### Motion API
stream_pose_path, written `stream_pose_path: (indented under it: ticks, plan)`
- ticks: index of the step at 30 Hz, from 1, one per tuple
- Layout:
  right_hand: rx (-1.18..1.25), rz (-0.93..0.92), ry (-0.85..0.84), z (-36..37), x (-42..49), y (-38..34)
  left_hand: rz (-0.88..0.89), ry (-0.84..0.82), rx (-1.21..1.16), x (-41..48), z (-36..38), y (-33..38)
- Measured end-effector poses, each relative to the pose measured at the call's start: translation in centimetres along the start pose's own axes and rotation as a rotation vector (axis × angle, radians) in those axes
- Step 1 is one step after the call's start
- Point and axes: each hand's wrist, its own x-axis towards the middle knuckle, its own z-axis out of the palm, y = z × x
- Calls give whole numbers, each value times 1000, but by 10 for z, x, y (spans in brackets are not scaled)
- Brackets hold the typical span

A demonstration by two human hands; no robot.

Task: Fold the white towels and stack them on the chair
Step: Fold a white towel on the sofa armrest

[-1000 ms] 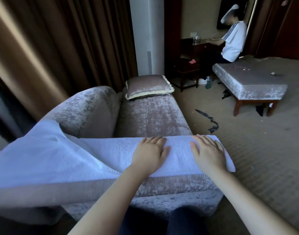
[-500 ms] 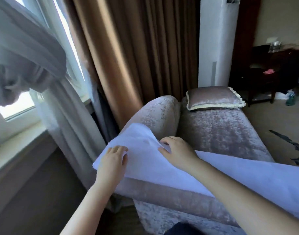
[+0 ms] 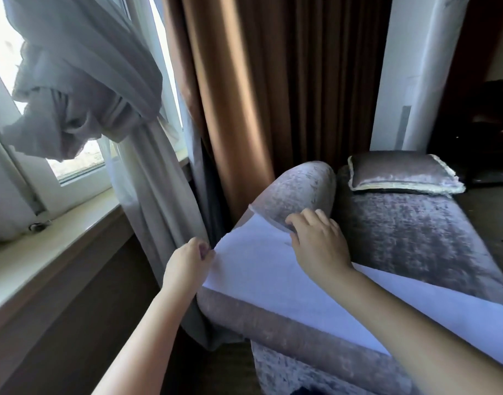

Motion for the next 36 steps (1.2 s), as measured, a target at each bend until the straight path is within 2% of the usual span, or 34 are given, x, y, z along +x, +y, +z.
stream_pose_path:
  ticks: [2,5,9,15,18,24,29,36]
  plan:
    - [40,-69,31,2,-23,-5,8,-27,-18,-7,5,-10]
    - [28,-144,-54,17,-69,-16,24,48,-55,-15,12,-23]
    - [-24,-171,8,33,-86,-14,-98,42,-133,-19,20,-30]
    - [-29,-222,89,39,-89,-13,-205,37,-709,-25,17,-38]
    - [-72,-182,108,33,-94,-12,-232,-44,-854,-27,8,-48]
    - [-142,-133,110,26,-112,-11,-230,-132,-735,-29,12,-50]
    - [-129,-191,120,28,-112,-8,-255,-123,-873,-26,14,-48]
    - [-104,-256,147,12,-124,-11,-196,-202,-980,-39,11,-58]
